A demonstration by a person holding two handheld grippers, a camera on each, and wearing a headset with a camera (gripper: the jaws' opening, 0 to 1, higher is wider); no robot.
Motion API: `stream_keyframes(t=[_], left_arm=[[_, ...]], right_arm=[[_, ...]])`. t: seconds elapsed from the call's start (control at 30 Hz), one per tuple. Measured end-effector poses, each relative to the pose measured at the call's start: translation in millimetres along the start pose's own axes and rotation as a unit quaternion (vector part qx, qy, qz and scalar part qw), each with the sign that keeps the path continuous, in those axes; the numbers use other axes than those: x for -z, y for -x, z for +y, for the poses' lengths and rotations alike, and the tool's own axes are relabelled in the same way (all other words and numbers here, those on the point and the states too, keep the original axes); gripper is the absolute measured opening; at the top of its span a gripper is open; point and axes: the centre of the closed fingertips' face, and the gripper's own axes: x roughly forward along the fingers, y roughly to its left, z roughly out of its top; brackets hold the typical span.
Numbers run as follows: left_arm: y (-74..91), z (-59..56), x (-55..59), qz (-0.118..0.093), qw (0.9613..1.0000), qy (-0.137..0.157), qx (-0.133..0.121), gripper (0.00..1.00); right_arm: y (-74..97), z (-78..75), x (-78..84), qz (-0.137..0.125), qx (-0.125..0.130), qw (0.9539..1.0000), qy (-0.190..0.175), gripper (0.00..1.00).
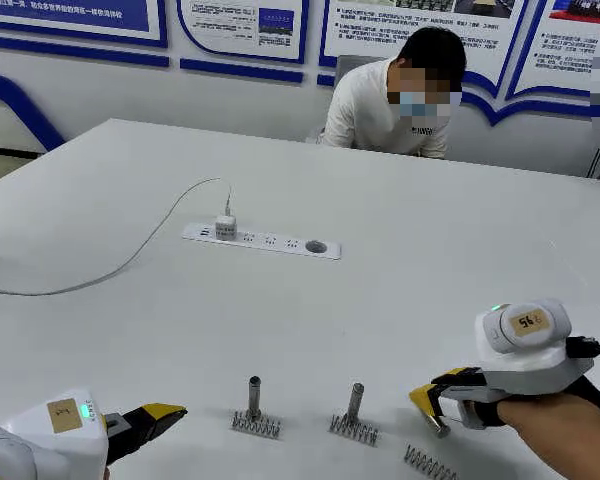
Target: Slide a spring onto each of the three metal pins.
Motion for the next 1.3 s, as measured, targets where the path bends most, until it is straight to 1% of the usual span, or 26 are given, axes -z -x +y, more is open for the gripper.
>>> stream_keyframes(t=[0.13,0.3,0.43,0.87,0.9,1.17,1.3], left_arm=[[0.5,-0.1,-0.2,0.0,1.0,0.0,0.0,0.85],[0.9,0.2,0.9,0.0,1.0,0.001,-0.002,0.85],[1.2,0.8,1.9,0.001,1.0,0.002,-0.003,0.85],[1.0,1.9,3.2,0.0,1.0,0.005,-0.004,0.85],[1.1,1.8,3.2,0.0,1.0,0.005,-0.004,0.85],[0.7,0.7,2.4,0.0,1.0,0.004,-0.003,0.85],[0.7,0.8,1.7,-0.001,1.0,0.004,-0.003,0.84]], right_arm=[[-4.0,-0.2,1.8,0.009,0.001,1.0,-0.003,0.18],[-8.5,0.3,3.1,0.018,0.004,0.9998,-0.006,0.17],[-11.5,0.1,4.3,0.025,0.007,0.9996,-0.008,0.15],[-15.7,0.4,9.4,0.041,0.011,0.9991,-0.008,0.11],[-15.3,0.3,8.2,0.039,0.012,0.9992,-0.008,0.11],[-14.2,0.9,7.6,0.043,0.012,0.999,-0.008,0.1],[-13.7,0.8,8.2,0.039,0.015,0.9991,-0.01,0.09]])
